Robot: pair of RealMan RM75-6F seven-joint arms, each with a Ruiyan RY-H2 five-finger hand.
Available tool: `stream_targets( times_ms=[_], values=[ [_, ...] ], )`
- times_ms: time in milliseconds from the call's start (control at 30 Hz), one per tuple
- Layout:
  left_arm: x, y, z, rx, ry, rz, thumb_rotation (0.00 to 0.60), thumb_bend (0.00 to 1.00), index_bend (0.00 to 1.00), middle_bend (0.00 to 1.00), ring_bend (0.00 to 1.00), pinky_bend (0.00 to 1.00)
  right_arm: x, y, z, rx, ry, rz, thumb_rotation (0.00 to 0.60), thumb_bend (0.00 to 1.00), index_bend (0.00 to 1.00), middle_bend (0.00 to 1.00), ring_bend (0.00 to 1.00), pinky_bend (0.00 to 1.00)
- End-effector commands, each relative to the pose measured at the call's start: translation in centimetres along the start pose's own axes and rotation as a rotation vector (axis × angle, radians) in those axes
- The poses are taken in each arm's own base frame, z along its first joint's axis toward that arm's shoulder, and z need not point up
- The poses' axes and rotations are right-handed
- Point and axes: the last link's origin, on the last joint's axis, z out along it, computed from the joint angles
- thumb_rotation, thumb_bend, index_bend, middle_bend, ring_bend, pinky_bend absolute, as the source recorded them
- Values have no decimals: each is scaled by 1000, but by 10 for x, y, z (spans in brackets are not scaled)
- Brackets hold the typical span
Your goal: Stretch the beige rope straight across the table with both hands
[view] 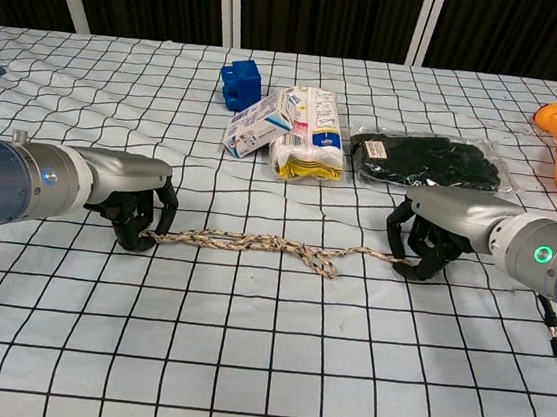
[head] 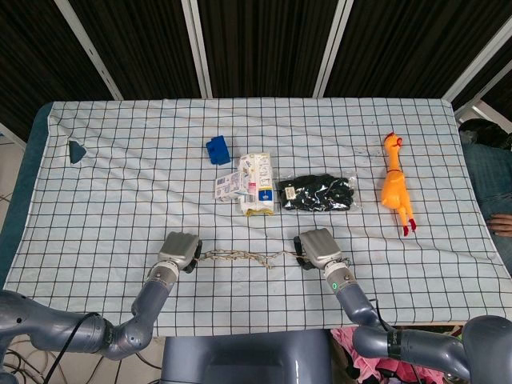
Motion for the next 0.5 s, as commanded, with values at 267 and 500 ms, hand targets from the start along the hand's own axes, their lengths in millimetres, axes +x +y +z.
stream_targets(
  times_ms=[267,500],
  values=[
    [-4,0,3,7,-10,-2,600,448,602,822,847,896,-1,3,-1,-3,2,4,600,410,624,872,987,934],
    [-3,1,3,5,-7,1,600,448,603,823,847,896,0,2,-2,0,2,11,600,410,624,873,987,934]
  ],
)
